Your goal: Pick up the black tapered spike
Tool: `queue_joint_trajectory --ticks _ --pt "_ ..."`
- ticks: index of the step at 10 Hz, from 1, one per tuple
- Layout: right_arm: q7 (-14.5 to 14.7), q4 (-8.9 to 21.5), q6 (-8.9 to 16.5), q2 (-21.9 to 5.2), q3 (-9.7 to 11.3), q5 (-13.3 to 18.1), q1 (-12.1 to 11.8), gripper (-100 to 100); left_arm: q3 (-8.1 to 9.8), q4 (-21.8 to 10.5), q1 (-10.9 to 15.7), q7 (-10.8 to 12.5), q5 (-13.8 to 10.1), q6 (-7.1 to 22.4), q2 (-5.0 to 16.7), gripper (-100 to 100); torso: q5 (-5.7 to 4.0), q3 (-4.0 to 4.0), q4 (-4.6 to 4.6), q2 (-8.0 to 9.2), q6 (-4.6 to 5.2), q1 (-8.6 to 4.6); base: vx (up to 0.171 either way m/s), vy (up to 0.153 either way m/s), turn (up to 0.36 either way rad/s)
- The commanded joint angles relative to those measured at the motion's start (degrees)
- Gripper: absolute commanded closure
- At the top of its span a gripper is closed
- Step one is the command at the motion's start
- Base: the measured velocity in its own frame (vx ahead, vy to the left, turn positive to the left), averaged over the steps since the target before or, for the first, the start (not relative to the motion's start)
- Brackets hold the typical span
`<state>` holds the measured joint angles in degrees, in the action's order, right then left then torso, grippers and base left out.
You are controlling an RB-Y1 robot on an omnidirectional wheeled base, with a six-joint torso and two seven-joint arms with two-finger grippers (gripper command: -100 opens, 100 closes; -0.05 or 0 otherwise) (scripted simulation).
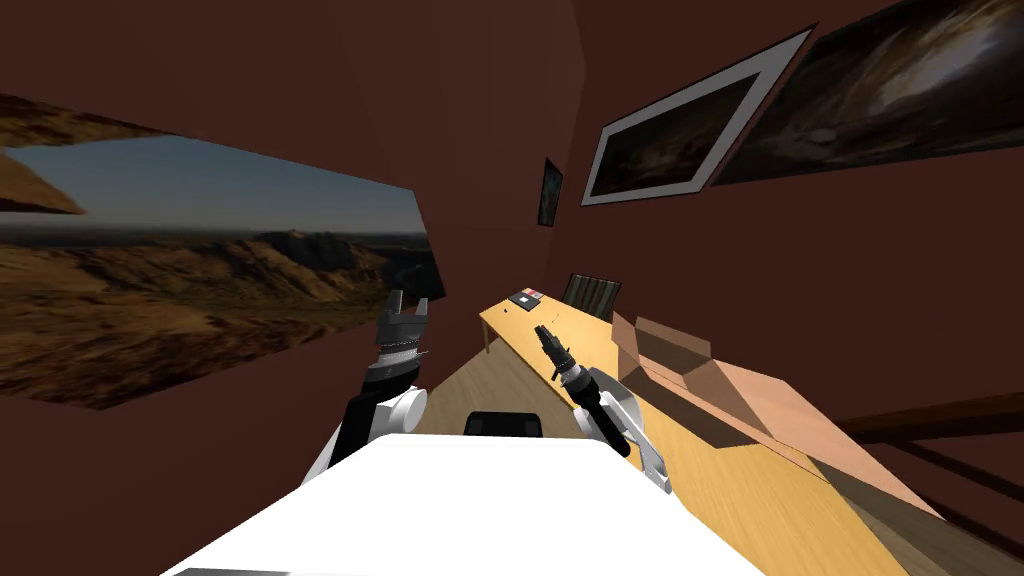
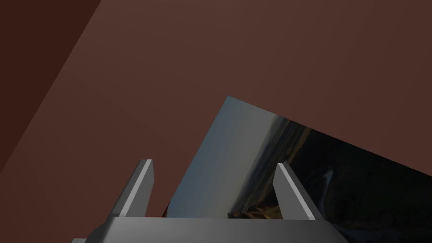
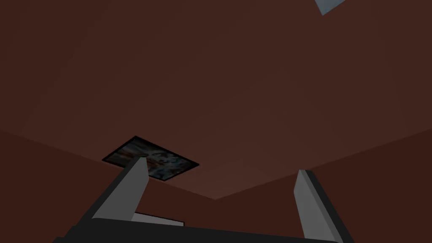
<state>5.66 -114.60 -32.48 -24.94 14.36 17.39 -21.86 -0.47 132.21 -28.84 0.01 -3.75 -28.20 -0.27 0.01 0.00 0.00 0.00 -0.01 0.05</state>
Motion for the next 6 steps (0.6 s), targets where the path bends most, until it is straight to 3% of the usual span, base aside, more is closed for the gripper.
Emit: queue_joint_trajectory --ticks 1,2,4,5,6 --pt "2.0 2.9 -0.7 -2.9 2.2 2.9 1.2 -100 0.00 0.0 0.0 0.0 0.0 0.0 0.0 0 0.00 0.00 0.00 0.00 0.00 0.00 0.001 0.015 0.467" --pt "2.0 3.4 -0.7 -3.2 2.2 3.4 1.2 -100 0.00 0.0 0.0 0.0 0.0 0.0 0.0 0 0.00 0.00 0.00 0.00 0.00 0.00 0.004 0.004 0.114" --pt "4.5 7.2 -1.5 -6.8 5.2 7.3 2.3 -100 0.00 0.0 0.0 0.0 0.0 0.0 0.0 0 0.00 0.01 0.00 0.01 0.03 -0.03 0.003 0.008 0.323" --pt "4.5 7.7 -1.5 -7.2 5.2 7.8 2.3 -100 0.00 0.0 0.0 0.0 0.0 0.0 0.0 0 -0.01 0.00 0.00 0.00 0.01 -0.04 0.004 -0.007 0.152" --pt "5.8 10.0 -1.7 -9.2 6.6 10.1 2.7 -100 0.01 0.0 0.0 0.0 0.0 0.0 0.0 0 -0.01 0.01 0.00 0.01 0.09 -0.08 0.002 -0.002 0.295"
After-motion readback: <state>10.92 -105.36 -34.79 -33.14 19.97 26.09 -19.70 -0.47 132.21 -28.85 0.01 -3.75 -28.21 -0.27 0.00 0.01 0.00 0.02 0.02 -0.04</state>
